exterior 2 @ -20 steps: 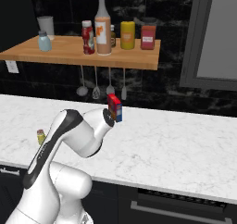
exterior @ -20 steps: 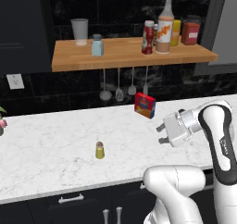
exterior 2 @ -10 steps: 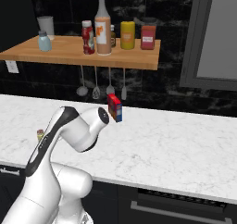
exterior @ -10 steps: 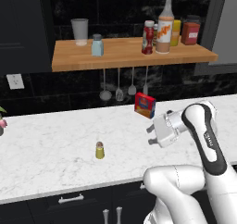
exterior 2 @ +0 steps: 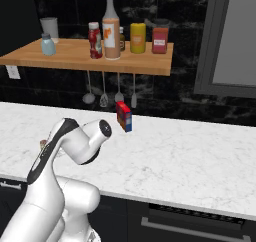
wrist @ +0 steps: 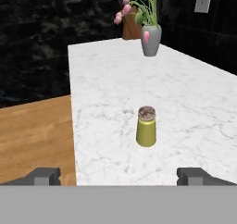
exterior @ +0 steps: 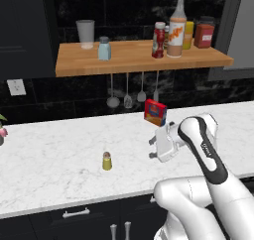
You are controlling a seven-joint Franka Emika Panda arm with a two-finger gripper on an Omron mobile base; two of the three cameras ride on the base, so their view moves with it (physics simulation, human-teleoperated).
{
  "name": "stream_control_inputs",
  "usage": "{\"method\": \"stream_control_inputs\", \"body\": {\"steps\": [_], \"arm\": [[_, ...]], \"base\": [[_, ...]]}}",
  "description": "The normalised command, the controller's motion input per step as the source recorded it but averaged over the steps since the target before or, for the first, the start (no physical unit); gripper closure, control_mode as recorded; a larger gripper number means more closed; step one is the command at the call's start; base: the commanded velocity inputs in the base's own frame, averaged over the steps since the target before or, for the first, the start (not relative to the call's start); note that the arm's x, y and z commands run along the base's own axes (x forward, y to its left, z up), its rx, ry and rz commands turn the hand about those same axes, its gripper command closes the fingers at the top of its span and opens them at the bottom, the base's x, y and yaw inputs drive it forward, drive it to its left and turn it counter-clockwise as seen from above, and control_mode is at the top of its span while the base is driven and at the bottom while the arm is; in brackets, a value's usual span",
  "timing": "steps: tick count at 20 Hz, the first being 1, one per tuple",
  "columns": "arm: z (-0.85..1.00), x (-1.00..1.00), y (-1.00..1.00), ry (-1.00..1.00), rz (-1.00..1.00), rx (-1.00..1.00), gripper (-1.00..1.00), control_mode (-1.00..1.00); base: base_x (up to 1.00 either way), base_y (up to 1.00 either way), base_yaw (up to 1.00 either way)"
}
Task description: Put the shaker and condiment bottle from the counter next to their counterparts in the cabinet.
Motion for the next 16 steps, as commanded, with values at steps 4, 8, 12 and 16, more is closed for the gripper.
{"method": "stream_control_inputs", "body": {"steps": [4, 8, 12, 16], "arm": [[-0.24, 0.37, 0.17, 0.0, 0.0, 0.0, -1.0, -1.0], [-0.23, 0.44, 0.15, 0.0, 0.01, 0.0, -1.0, -1.0], [-0.35, 0.33, 0.2, -0.01, 0.03, -0.01, -1.0, -1.0], [-0.37, 0.17, 0.25, -0.02, 0.04, -0.02, -1.0, -1.0]], "base": [[0.0, 0.0, 0.0], [0.0, 0.0, 0.0], [0.0, 0.0, 0.0], [0.0, 0.0, 0.0]]}}
